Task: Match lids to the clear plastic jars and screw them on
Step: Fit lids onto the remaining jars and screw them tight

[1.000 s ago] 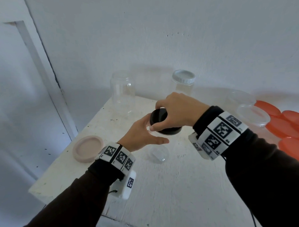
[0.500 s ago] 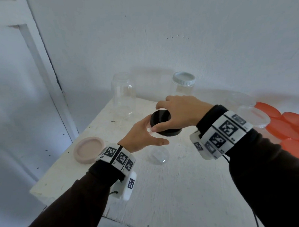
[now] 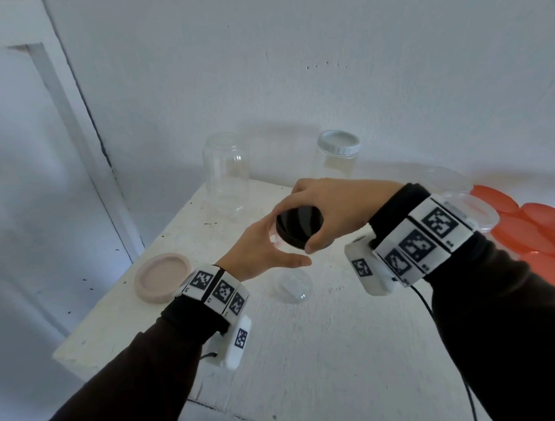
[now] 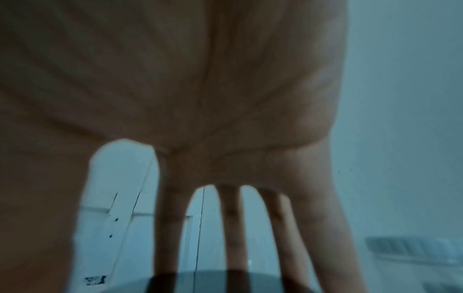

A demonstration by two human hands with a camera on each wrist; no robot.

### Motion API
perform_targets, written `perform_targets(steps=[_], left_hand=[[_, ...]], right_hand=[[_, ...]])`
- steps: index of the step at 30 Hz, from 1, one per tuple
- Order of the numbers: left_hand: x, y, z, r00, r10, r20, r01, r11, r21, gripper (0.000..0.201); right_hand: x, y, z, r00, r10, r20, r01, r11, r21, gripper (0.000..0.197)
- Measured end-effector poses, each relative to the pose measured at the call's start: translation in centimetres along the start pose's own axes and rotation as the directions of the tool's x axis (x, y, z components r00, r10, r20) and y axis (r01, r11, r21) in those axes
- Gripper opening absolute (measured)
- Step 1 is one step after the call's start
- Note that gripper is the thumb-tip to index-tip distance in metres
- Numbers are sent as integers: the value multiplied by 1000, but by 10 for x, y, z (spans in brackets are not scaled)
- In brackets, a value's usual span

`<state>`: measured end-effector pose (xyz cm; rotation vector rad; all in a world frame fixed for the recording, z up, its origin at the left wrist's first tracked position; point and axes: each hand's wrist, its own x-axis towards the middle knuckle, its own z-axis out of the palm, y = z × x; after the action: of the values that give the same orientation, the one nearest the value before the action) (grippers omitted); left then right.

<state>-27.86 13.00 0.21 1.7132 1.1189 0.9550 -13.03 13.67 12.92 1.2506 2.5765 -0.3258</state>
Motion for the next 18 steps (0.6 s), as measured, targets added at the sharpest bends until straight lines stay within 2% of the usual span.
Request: perform_targets(steps=[3,6,8,11,12,14,18], left_hand=[[-1,-2,1,1000,-2,-8,2,1000,-12,70],[-1,-3,2,1000,-7,-5,7,998,-55,77],[-1,-2,1,1000,-5,6,5,999,-54,76],[0,0,-1,1000,-15,6,15,1000,-16,66],[0,1,-1,1000,-10,5,10,1000,-5,65],[0,1,0,1000,-3,-3,3,1000,1,66],[-1,-1,2,1000,3,-15,-3,1000,-13,70]], right_hand=[[4,-4,6,988,35,-152,-36,999,-6,59],[8,-10,15,942,92,-322,-119,991,-63,58],[7,-8,13,952,96,-291,-127,988,-91,62],[1,0,3,999,6,-37,-5,1000,23,64],[0,1,1,999,-32,-12,32,998,50,64],[2,1,3,997,-45,-68,48,997,53,62],[4,-2,10,979,6,-205,-7,1000,-3,60]])
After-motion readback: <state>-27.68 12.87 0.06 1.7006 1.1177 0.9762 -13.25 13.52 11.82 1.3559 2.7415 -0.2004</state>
